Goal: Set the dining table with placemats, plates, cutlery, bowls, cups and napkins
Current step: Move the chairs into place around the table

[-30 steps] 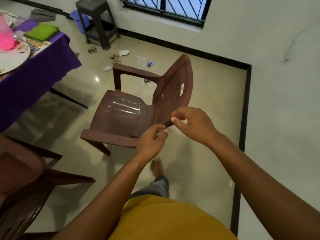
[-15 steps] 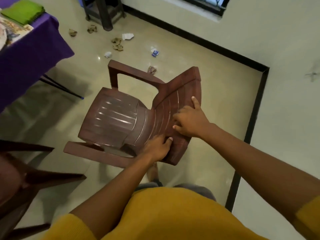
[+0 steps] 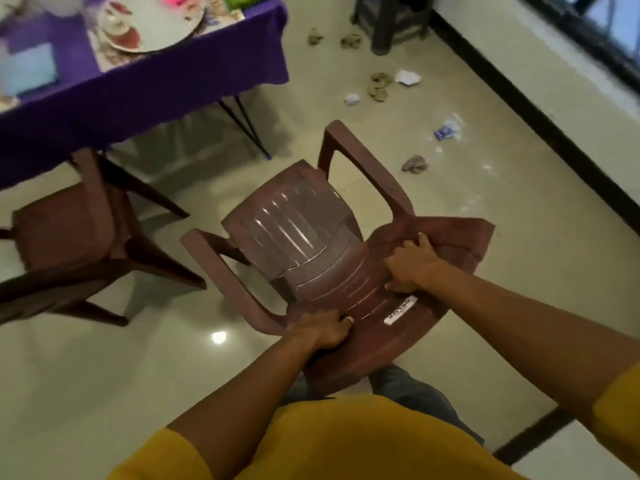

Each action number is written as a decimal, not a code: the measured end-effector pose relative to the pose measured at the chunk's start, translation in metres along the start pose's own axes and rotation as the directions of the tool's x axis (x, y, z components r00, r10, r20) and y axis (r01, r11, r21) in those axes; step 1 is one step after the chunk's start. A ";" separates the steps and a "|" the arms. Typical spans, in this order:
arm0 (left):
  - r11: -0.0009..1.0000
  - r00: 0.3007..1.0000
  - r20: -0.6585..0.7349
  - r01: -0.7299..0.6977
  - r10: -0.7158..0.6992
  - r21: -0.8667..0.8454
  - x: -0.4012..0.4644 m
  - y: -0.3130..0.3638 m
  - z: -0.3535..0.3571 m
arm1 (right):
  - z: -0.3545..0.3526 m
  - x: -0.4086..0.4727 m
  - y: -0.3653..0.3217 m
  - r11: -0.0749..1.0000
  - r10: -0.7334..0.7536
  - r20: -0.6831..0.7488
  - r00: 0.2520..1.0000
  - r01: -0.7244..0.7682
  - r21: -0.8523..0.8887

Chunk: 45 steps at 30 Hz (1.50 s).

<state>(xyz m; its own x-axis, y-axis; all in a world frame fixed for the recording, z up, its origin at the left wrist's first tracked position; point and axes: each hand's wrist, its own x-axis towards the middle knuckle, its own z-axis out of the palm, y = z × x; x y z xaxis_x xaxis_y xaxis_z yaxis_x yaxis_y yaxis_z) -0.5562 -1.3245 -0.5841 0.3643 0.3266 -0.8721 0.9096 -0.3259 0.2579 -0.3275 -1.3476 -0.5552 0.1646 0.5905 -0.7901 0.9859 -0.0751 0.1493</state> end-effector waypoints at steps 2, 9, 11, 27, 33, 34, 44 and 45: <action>0.993 0.995 -0.022 0.092 -0.094 -0.068 0.004 0.001 0.008 | -0.005 0.008 0.013 0.998 -0.020 0.004 1.000 0.020 -0.058; 0.815 0.832 -0.153 0.456 -0.533 -0.358 0.013 -0.018 0.028 | -0.026 0.014 0.062 0.988 0.151 -0.154 0.977 -0.155 -0.017; 0.795 0.820 -0.138 0.474 -0.555 -0.379 -0.034 0.008 0.010 | -0.033 0.009 0.075 0.984 0.173 -0.169 0.970 -0.162 0.074; 0.680 0.707 -0.213 0.484 -0.675 -0.550 -0.053 -0.013 0.001 | -0.053 0.011 0.087 0.868 0.209 -0.076 0.975 -0.148 0.474; 0.688 0.684 -0.259 0.480 -0.682 -0.544 -0.050 -0.052 -0.032 | -0.074 0.026 0.061 0.834 0.208 -0.084 0.974 -0.132 0.535; 0.690 0.680 -0.268 0.477 -0.682 -0.545 -0.050 -0.061 -0.039 | -0.079 0.027 0.054 0.832 0.210 -0.079 0.974 -0.136 0.537; 0.739 0.700 -0.319 0.443 -0.639 -0.508 -0.036 -0.168 -0.135 | -0.156 0.070 -0.019 0.775 0.263 -0.087 0.961 -0.157 0.612; 0.740 0.704 -0.318 0.436 -0.635 -0.512 -0.033 -0.179 -0.146 | -0.165 0.074 -0.027 0.766 0.273 -0.093 0.958 -0.158 0.624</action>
<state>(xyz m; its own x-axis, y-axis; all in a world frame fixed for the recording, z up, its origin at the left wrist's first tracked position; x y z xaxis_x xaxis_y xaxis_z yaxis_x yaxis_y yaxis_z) -0.7018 -1.1479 -0.5404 -0.2579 0.7190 -0.6454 0.9342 0.3561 0.0234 -0.3464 -1.1692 -0.5198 0.4239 0.6195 -0.6607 0.7469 -0.6517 -0.1319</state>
